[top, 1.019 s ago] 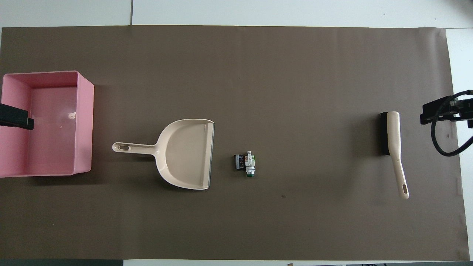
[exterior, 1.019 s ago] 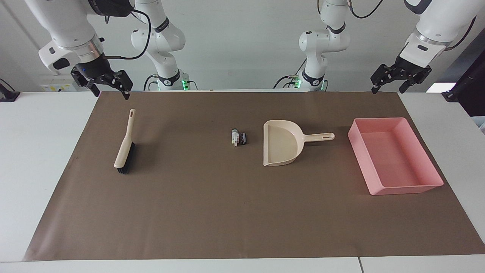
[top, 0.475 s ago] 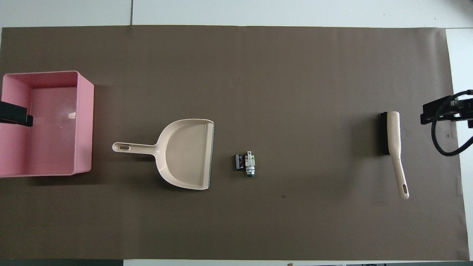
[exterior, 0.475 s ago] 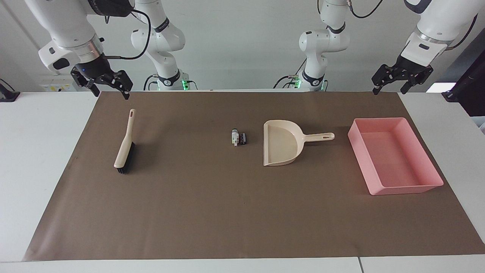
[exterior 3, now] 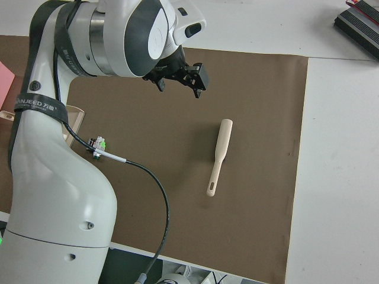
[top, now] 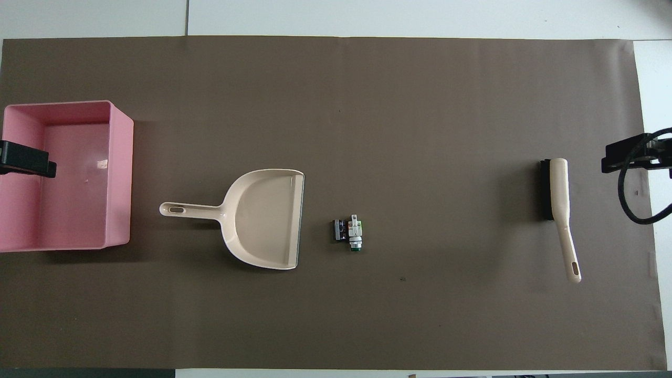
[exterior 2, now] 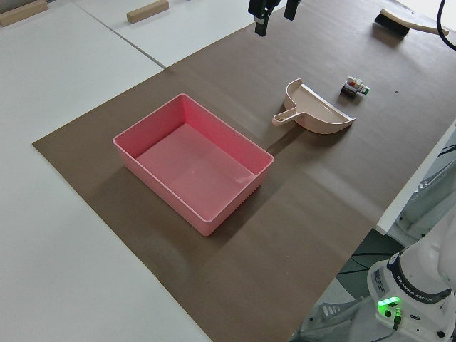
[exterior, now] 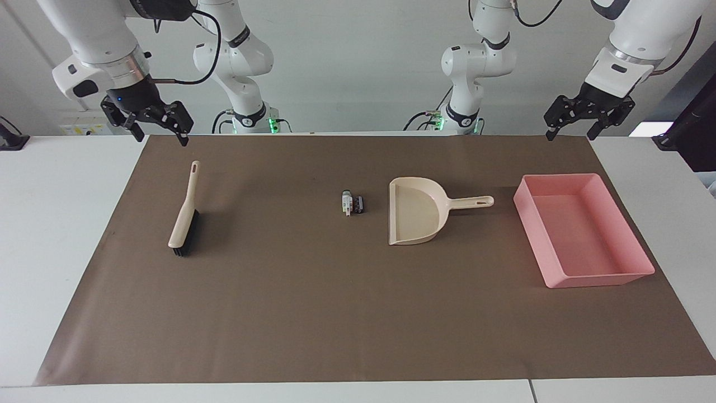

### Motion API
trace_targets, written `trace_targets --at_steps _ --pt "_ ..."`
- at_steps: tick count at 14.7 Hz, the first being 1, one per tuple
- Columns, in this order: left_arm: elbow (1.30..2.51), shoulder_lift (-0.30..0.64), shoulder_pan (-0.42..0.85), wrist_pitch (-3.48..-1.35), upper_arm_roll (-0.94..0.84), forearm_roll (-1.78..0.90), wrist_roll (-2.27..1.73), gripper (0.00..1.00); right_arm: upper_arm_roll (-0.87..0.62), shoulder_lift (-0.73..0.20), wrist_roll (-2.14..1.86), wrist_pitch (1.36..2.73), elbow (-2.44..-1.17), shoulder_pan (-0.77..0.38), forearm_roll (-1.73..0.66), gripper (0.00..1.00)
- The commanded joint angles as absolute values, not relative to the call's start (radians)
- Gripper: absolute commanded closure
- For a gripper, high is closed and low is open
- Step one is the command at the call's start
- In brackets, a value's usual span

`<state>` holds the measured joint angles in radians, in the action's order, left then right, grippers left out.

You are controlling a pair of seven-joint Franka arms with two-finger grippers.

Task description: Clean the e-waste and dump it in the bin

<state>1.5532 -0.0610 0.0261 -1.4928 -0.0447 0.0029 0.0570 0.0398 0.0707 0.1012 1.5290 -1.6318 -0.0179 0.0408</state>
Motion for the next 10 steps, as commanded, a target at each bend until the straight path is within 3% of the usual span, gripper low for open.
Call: trace_targets --at_steps 1,3,10 --pt "1.604 -0.092 0.046 -1.551 -0.048 0.003 0.228 0.08 0.046 0.184 0.06 1.719 -1.92 0.026 0.025 0.0" --pt "1.606 -0.092 0.046 -1.563 -0.051 0.002 0.361 0.06 0.048 0.222 -0.018 1.848 -2.081 0.046 0.025 0.0" --pt "1.677 -0.092 0.103 -1.598 -0.058 0.002 1.005 0.02 0.048 0.204 -0.093 2.112 -2.38 0.139 0.025 0.0"
